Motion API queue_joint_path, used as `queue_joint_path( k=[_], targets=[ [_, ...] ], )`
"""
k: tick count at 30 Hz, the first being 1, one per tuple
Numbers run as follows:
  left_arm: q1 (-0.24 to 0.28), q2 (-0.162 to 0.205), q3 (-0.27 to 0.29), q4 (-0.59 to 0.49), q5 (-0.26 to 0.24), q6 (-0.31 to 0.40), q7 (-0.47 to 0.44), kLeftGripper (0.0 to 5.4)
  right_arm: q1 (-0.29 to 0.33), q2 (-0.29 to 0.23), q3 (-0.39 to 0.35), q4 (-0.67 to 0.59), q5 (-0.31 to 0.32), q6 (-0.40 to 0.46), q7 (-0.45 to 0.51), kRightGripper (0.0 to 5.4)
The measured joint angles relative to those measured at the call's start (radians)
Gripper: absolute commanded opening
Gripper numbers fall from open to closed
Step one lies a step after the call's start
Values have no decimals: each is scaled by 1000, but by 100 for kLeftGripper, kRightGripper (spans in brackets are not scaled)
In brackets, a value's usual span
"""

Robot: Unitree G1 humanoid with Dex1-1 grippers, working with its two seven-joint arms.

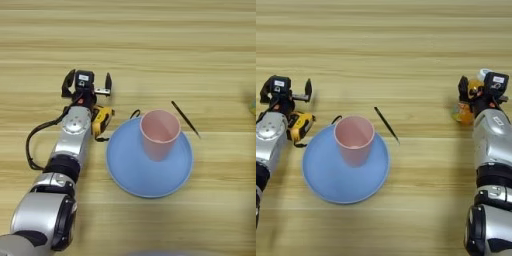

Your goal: Move the objects on the table

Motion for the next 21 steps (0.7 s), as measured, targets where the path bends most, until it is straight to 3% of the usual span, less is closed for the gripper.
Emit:
queue_joint_path(
  k=[11, 21],
  targets=[
    [0, 0, 0, 0, 0, 0, 0, 540, -7, 3, -1, -22, 25, 51, 25, 358],
    [0, 1, -7, -10, 3, -22, 2, 540, 7, 27, 34, -191, 28, 131, 31, 358]
  ],
)
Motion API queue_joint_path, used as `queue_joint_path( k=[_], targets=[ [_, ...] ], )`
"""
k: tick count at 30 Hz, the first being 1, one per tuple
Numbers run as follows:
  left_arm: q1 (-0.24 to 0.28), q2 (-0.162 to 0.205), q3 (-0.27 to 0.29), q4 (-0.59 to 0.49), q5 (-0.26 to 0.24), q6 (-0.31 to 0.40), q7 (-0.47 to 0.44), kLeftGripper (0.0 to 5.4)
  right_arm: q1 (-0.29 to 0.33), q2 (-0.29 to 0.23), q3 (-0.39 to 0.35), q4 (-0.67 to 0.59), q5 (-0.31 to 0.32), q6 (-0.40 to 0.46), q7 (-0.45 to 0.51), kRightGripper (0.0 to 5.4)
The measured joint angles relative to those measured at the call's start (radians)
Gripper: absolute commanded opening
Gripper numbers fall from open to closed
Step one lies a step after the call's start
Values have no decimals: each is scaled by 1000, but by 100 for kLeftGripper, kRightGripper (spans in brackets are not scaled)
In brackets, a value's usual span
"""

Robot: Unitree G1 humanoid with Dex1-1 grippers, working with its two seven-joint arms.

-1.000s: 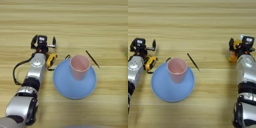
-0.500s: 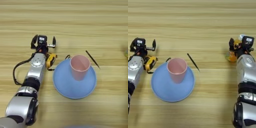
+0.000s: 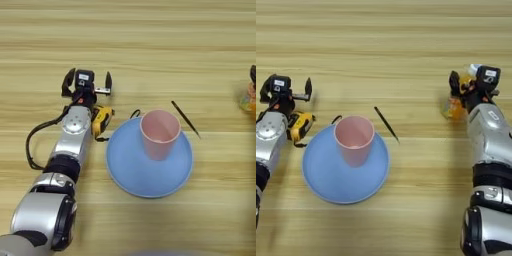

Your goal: Move the objects on the table

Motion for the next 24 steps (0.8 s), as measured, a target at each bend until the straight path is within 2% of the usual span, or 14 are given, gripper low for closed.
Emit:
queue_joint_path(
  k=[7, 14, 22, 24],
  targets=[
    [3, 2, -4, -48, -1, -25, -11, 540, -12, 37, 48, -108, 15, 105, 4, 357],
    [15, -2, -15, -105, -6, -40, -60, 540, -42, 71, 88, -174, 21, 170, 14, 357],
    [54, -14, -61, -263, -49, -57, -229, 540, -75, 113, 174, -193, 11, 196, 39, 357],
    [70, -19, -81, -306, -79, -54, -287, 540, -93, 127, 206, -204, 5, 196, 57, 357]
  ],
)
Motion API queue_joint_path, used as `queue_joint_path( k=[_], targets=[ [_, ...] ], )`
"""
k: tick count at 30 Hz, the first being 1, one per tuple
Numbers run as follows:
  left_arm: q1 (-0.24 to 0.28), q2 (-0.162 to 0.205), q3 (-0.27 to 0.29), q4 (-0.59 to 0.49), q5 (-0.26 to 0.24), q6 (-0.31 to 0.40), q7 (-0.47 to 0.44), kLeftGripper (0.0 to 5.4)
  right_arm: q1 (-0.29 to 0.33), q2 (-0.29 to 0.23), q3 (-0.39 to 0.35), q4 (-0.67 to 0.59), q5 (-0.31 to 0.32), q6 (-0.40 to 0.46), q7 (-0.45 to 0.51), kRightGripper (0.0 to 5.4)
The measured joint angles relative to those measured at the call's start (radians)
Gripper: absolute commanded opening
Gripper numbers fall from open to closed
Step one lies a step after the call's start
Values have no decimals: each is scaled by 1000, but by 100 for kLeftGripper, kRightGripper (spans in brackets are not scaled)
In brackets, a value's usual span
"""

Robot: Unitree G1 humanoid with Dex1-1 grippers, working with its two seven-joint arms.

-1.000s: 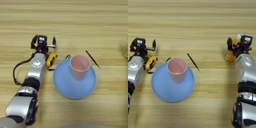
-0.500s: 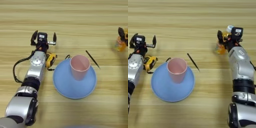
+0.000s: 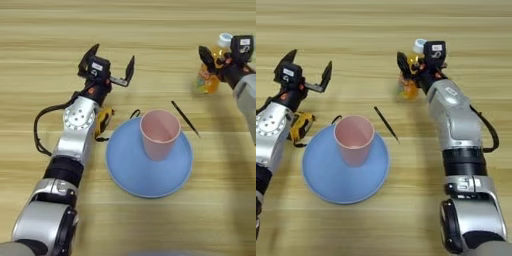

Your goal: Move the objects on the table

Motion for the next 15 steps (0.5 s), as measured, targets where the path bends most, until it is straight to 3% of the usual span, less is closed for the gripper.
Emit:
queue_joint_path(
  k=[1, 7, 15],
  targets=[
    [23, -5, -21, -59, -41, 5, -72, 540, -17, 22, 29, -3, -10, 0, 1, 357],
    [81, -23, -87, -182, -118, 54, -229, 540, -90, 84, 95, -27, -16, 0, 19, 357],
    [89, -21, -87, -183, -119, 68, -268, 540, -181, 186, 165, 20, -50, -5, 21, 357]
  ],
)
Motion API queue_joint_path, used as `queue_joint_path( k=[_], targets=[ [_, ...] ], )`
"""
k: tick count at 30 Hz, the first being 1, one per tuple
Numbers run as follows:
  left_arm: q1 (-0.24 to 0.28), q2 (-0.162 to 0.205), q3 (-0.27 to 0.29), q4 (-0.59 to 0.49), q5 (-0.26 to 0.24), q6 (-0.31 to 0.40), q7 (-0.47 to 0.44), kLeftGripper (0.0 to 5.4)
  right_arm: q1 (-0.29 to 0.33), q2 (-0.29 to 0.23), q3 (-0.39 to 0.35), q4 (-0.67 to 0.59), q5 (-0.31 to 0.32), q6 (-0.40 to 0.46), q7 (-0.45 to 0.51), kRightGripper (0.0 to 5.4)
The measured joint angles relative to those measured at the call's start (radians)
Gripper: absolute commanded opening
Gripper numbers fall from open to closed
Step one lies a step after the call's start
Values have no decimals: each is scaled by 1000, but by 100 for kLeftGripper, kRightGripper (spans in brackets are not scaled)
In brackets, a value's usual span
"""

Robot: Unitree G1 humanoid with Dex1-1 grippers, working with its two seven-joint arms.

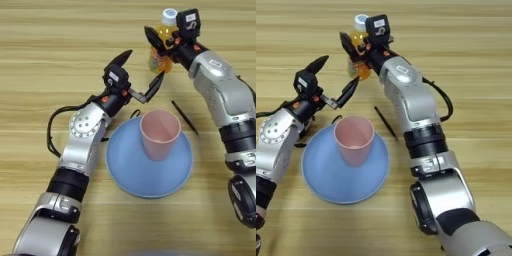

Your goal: Move the objects on the table

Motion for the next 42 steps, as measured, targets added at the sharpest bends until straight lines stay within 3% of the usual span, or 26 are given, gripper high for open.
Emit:
queue_joint_path(
  k=[8, 14, 23, 42],
  targets=[
    [0, 9, 11, 18, 4, -3, 11, 540, 5, 51, 68, -39, -13, 18, 20, 357],
    [0, 9, 20, 21, 5, -3, 23, 540, 84, 70, 131, -102, -22, 49, 48, 357],
    [0, 10, 24, 54, 19, -2, 38, 540, 153, 67, 156, -179, -30, 92, 69, 357],
    [-8, 0, 53, 99, 14, -6, 29, 378, 168, 68, 160, -187, -34, 109, 68, 357]
  ],
)
